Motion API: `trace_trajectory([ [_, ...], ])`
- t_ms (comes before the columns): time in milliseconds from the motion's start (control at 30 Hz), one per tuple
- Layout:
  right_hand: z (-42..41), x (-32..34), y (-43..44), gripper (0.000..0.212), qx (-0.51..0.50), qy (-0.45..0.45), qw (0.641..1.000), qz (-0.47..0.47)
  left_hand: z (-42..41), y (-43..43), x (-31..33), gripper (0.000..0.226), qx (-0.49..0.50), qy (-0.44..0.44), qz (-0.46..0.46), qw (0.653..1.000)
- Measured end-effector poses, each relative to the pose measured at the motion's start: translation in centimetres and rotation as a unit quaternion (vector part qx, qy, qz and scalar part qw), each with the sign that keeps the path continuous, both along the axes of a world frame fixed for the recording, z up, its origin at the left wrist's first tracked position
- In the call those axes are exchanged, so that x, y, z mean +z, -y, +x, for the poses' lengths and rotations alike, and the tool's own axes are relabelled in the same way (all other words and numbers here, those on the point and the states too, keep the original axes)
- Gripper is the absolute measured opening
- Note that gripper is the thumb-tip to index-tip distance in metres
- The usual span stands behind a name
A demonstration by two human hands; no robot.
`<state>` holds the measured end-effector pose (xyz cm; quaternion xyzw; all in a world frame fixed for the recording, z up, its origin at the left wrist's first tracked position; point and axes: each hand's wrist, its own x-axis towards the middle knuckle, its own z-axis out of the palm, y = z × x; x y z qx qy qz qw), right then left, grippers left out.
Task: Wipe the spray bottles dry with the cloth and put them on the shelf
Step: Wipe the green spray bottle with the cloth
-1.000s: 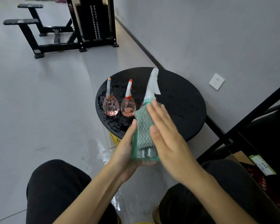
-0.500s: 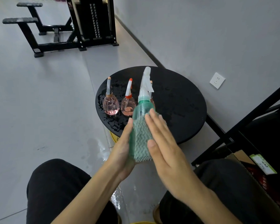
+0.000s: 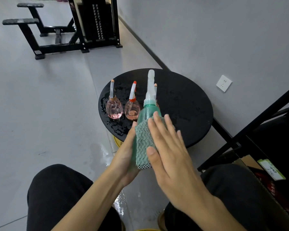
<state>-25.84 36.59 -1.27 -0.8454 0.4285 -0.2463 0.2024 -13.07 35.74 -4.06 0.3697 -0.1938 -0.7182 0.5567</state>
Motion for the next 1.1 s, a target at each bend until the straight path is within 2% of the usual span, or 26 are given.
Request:
trace_trajectory([
  [67,0.2,0.5,1.5,0.056,-0.011,0.002,1.000,-0.009,-0.5,-0.2,0.0,0.049,-0.013,-0.004,0.001,1.000],
  [200,0.3,1.3,3.3,0.058,-0.008,0.032,0.999,0.040,-1.0,-0.5,0.1,0.051,-0.012,-0.021,0.012,1.000],
  [367,0.3,0.7,-0.5,0.060,0.039,-0.022,0.999,0.014,-0.2,0.0,-0.3,0.058,0.021,-0.054,0.032,0.998],
  [500,0.0,0.8,-0.7,0.061,0.041,-0.045,0.998,0.013,-0.5,-0.1,-0.4,0.057,0.009,-0.063,0.040,0.997],
  [600,0.0,1.7,2.0,0.062,0.022,-0.005,0.999,0.033,-1.1,-0.2,-0.1,0.051,-0.012,-0.062,0.024,0.998],
  [667,-0.1,2.4,3.8,0.062,0.014,0.032,0.996,0.087,-1.3,-0.2,0.0,0.051,-0.021,-0.051,0.029,0.998],
  [733,0.1,2.7,4.1,0.064,0.023,0.036,0.993,0.110,-1.2,-0.2,0.3,0.053,-0.003,-0.056,0.032,0.998],
  [833,0.3,2.3,1.8,0.059,0.050,0.015,0.996,0.078,-0.7,0.2,0.2,0.055,0.035,-0.083,0.034,0.995],
  [933,0.0,1.5,-0.9,0.060,0.072,-0.011,0.996,0.058,-0.1,0.4,0.1,0.061,0.055,-0.071,0.048,0.995],
  [1100,-0.1,1.6,0.7,0.061,0.049,-0.018,0.997,0.064,-0.5,0.1,-0.3,0.056,0.018,-0.060,0.043,0.997],
])
